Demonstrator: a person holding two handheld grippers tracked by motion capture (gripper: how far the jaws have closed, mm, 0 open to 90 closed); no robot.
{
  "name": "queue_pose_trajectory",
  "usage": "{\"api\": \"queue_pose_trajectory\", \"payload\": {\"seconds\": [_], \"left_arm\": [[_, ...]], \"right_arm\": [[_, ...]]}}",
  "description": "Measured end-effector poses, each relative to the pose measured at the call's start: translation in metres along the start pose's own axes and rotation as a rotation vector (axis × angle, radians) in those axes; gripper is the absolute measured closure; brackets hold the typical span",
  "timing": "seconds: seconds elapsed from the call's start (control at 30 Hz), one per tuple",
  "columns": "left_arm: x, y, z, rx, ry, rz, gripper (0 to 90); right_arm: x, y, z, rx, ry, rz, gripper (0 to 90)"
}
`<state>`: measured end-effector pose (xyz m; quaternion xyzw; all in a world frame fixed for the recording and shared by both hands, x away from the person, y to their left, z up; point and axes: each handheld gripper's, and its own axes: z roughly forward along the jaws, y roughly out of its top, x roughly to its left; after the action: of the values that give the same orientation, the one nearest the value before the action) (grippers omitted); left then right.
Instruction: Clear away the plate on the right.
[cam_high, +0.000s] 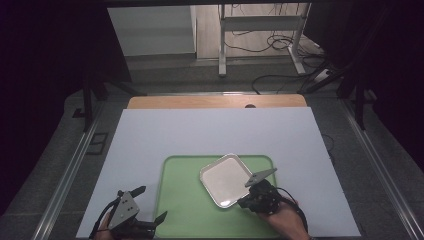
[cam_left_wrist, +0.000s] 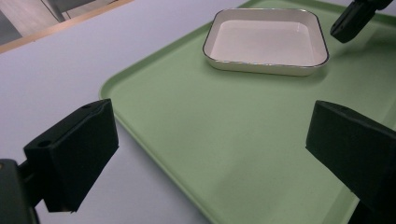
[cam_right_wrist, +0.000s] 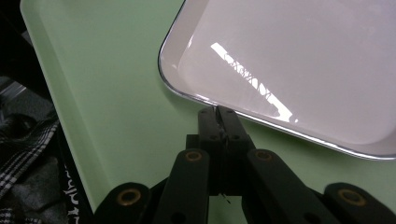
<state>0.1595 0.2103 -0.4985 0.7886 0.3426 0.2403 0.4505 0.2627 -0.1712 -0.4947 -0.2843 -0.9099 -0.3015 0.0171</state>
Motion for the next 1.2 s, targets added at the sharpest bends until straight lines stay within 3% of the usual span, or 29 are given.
{"api": "queue_pose_trajectory", "payload": {"seconds": [0.3, 0.47, 0.77, 1.2], "left_arm": [[-0.001, 0.000, 0.000, 0.005, 0.001, 0.009, 2.2], [-0.001, 0.000, 0.001, 0.006, 0.001, 0.009, 2.2], [-0.001, 0.000, 0.001, 0.006, 0.001, 0.010, 2.2], [-0.001, 0.000, 0.001, 0.008, 0.002, 0.011, 2.2]], "right_arm": [[0.001, 0.000, 0.017, 0.055, -0.011, -0.009, 89.9], [0.004, 0.007, 0.024, 0.041, -0.014, -0.033, 89.9], [0.002, 0.015, 0.031, 0.027, -0.010, -0.026, 89.9], [0.011, 0.028, 0.045, 0.016, 0.007, -0.061, 89.9]]}}
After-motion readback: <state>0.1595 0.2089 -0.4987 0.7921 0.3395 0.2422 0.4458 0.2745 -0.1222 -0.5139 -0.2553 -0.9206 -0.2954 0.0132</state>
